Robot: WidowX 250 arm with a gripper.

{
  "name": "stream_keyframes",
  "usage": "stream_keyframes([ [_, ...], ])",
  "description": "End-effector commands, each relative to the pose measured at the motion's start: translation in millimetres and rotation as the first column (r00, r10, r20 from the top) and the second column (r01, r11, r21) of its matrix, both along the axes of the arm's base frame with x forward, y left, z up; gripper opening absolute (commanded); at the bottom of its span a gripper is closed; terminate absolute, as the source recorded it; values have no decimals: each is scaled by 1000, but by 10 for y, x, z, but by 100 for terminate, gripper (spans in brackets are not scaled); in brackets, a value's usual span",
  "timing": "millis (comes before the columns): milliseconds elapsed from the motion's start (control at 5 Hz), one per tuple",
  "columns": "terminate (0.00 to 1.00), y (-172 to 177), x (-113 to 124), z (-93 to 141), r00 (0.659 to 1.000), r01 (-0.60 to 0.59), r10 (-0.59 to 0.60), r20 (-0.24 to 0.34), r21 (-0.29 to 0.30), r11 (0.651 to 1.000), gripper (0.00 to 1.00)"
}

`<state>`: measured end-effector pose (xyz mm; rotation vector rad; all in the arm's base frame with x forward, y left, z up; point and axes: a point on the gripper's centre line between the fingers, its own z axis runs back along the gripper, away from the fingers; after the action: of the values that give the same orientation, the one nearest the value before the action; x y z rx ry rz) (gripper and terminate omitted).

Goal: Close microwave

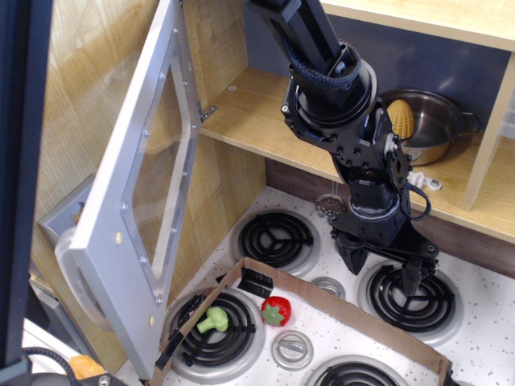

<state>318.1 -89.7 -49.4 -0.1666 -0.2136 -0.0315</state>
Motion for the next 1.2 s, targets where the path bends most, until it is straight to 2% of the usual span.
stream_keyframes([
  [0, 0, 0, 0, 0, 1000, 0, 0, 0, 0, 1000, 100],
  [200, 0, 113, -51, 274, 999, -29, 30, -28, 18, 999, 100],
  [600, 0, 391, -59, 715, 1000, -11, 9, 21, 88, 996, 100],
  [800, 0, 632, -34, 995, 999, 21, -28, 38, 167, 986, 100],
  [1000, 0, 825, -18, 1352, 998, 57, -56, -9, 221, 974, 100],
])
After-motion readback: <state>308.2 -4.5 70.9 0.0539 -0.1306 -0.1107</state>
